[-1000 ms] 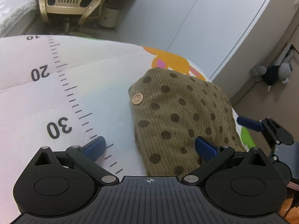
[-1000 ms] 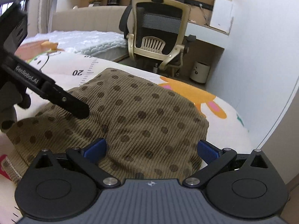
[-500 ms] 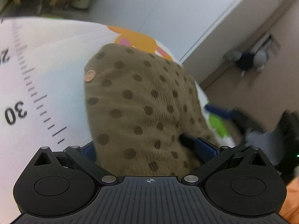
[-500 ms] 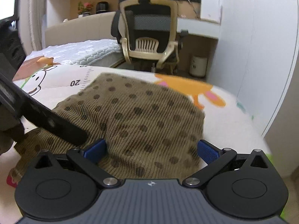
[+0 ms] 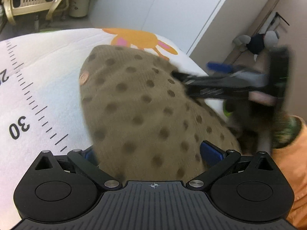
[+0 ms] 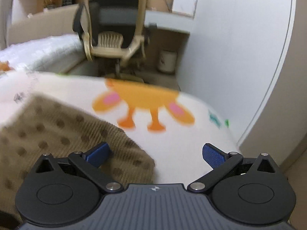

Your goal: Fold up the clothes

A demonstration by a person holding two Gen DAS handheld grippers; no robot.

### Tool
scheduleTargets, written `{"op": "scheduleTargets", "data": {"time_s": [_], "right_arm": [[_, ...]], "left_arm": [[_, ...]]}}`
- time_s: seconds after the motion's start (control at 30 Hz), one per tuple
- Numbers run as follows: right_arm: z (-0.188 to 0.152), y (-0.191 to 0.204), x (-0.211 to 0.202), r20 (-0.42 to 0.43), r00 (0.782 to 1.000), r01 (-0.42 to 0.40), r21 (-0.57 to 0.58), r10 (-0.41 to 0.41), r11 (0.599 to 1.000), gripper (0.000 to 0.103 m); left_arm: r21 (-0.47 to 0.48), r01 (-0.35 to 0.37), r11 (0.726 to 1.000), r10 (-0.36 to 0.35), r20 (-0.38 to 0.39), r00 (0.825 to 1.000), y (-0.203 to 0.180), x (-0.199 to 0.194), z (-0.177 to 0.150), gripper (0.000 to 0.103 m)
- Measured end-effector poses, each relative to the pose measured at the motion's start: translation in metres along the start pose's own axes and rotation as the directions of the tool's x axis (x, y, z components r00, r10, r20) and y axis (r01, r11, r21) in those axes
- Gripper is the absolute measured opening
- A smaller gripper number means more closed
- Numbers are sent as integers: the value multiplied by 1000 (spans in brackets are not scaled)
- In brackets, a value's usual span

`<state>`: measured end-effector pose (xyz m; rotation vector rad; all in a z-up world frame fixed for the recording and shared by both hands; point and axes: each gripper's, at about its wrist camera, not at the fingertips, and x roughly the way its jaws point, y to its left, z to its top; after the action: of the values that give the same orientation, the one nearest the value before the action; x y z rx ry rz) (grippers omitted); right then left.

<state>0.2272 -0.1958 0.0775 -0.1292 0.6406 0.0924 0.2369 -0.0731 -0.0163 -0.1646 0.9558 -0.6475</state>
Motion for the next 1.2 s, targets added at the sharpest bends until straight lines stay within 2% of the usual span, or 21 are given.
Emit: {"op": "scheduleTargets", "data": {"time_s": [0.1,0.2,0.27,0.33,0.43,0.5,0.57,0.63,0.77,0.87,1.0,1.1,1.17,1.2], "right_arm": [[-1,-9,-13,11,1000,10,27,-11,1000,103],[-12,-14,-41,57,998,-30,0,30,1000,103],[-24,-15,-53,38,995,-93,-13,94,996,103],[-36,-11,-57,-4,994,-111,-42,111,993,103],[-49,6,-60,5,998,-61,-109,61,992,103],[-47,23,-63,26,999,-28,-180,33,983,103],[-37,45,-62,44,998,-30,-252,43,967,103],[-24,69,-58,55,996,-48,-312,68,949,103],[9,135,-29,50,986,-131,-375,161,918,103],[29,189,-5,40,967,-216,-391,251,895,102],[45,241,17,13,942,-303,-406,337,862,103],[56,245,15,15,943,-299,-405,333,864,103],[61,234,3,51,950,-267,-380,309,886,103],[64,229,-5,71,947,-268,-369,315,890,103]], "left_arm": [[2,11,1000,-11,9,1000,1,-1,-1,103],[3,22,1000,-22,18,1000,2,-2,-2,103],[-49,66,997,-65,32,997,11,-2,0,103],[-84,107,991,-104,42,994,17,0,4,103],[-136,169,976,-162,63,985,25,1,7,103],[-198,219,955,-206,87,975,37,1,10,103],[-243,272,931,-251,116,961,52,-3,15,103],[-241,293,925,-260,160,952,65,-19,18,103],[-236,230,944,-171,248,954,111,-70,17,103],[-312,160,937,-71,280,957,162,-111,-2,103],[-380,19,925,66,210,975,218,-149,-29,103],[-317,-78,945,158,233,960,230,-187,-41,103],[-268,-88,959,169,295,940,228,-208,-36,103],[-244,-89,966,169,328,930,227,-218,-33,103]]}}
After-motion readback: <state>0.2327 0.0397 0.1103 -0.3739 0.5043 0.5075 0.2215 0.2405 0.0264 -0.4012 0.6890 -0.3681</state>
